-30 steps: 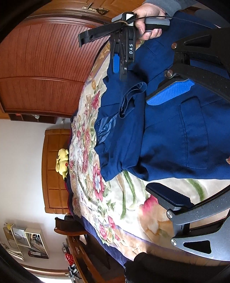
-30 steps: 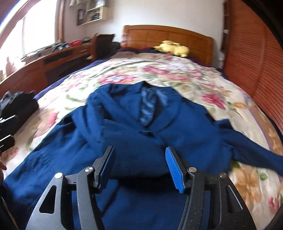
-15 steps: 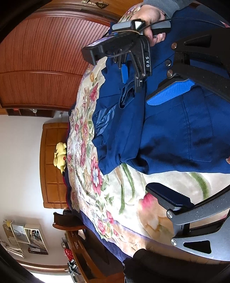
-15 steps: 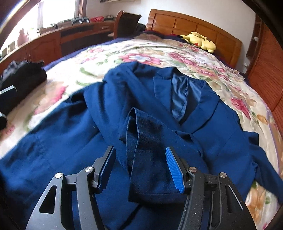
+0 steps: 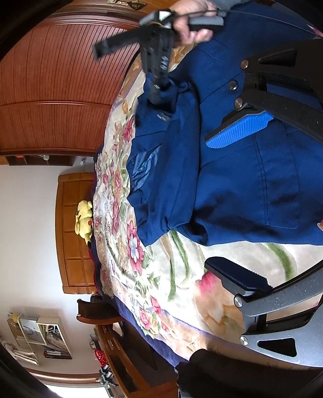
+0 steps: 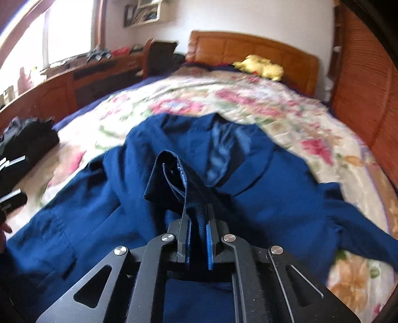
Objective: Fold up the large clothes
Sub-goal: 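Straighten the sleeve across the jacket front and release the right gripper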
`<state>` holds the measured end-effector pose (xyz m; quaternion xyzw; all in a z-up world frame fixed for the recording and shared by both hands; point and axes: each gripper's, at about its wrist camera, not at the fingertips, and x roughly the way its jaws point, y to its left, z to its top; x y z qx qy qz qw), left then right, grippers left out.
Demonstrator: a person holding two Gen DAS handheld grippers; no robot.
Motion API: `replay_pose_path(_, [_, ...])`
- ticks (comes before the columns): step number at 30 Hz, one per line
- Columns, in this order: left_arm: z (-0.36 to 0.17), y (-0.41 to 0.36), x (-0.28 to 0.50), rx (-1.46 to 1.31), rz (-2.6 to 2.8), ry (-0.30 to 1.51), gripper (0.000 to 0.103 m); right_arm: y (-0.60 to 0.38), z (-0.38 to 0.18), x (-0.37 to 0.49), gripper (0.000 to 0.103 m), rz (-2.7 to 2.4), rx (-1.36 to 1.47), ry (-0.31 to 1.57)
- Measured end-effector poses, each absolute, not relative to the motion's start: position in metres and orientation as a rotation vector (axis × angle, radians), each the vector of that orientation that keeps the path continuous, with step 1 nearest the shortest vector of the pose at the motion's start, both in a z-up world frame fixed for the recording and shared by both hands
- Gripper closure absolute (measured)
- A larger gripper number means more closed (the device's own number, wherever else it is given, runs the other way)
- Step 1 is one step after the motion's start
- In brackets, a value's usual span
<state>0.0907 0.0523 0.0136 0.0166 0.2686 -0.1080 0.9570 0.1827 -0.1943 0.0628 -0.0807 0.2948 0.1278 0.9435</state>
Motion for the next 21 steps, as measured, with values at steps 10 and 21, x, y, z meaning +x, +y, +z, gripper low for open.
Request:
replay_pose_path(10, [0.016, 0.058, 0.087, 0.013, -0.229, 0.544, 0.013, -0.245, 0.082, 0.133, 0.095, 0.105, -0.05, 0.539])
replay_pose_path(21, [0.017, 0.058, 0.084, 0.02, -0.225, 0.537, 0.013, -0.261, 0.061, 0.073, 0.095, 0.019, 0.014, 0.635])
